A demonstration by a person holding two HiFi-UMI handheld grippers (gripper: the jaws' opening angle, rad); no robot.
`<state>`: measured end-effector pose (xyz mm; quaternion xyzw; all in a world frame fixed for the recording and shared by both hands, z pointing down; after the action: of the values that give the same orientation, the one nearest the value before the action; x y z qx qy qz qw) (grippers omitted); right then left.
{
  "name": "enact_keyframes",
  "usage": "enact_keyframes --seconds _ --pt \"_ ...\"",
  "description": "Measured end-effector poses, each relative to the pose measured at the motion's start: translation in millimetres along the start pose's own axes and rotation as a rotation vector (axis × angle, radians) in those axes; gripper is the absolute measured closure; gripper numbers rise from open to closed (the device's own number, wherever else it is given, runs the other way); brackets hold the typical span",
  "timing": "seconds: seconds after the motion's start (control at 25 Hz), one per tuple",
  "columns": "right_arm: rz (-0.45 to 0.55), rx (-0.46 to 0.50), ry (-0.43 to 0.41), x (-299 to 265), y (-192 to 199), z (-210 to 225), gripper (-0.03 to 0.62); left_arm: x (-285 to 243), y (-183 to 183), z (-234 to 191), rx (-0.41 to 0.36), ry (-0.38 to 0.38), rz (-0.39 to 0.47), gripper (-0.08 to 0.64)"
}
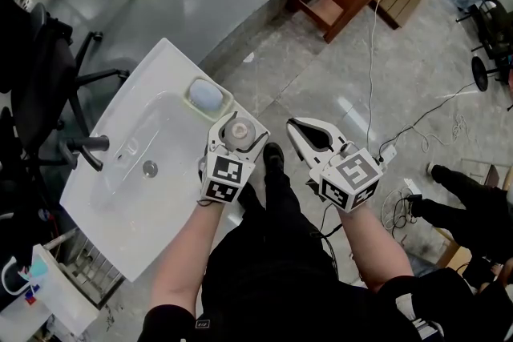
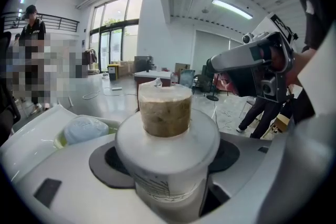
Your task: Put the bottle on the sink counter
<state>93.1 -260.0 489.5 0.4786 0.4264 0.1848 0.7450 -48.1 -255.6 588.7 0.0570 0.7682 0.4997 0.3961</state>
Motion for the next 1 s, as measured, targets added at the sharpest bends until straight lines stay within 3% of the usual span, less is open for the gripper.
enact_keyframes --seconds 0.28,1.0 --pt "-0.001 0.004 -0.002 1.5 0.2 -2.2 0.577 1.0 4.3 -0.8 -0.015 -0.008 -0.038 0.211" --pt "0.012 0.028 -0.009 13.6 -9.1 -24.9 0.577 31.0 -1.7 6.1 -0.061 -0.014 -0.029 0.210"
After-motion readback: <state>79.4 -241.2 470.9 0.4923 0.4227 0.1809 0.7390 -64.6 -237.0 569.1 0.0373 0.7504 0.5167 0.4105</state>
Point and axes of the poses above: the fingertips, and each gripper's own axes: x backward along the fingers, z to its right, y out of its underside, the point moved 6 cm from there along x, backward along the fingers, and after that the axes turned 14 degrees about y, right-handed, at the moved point
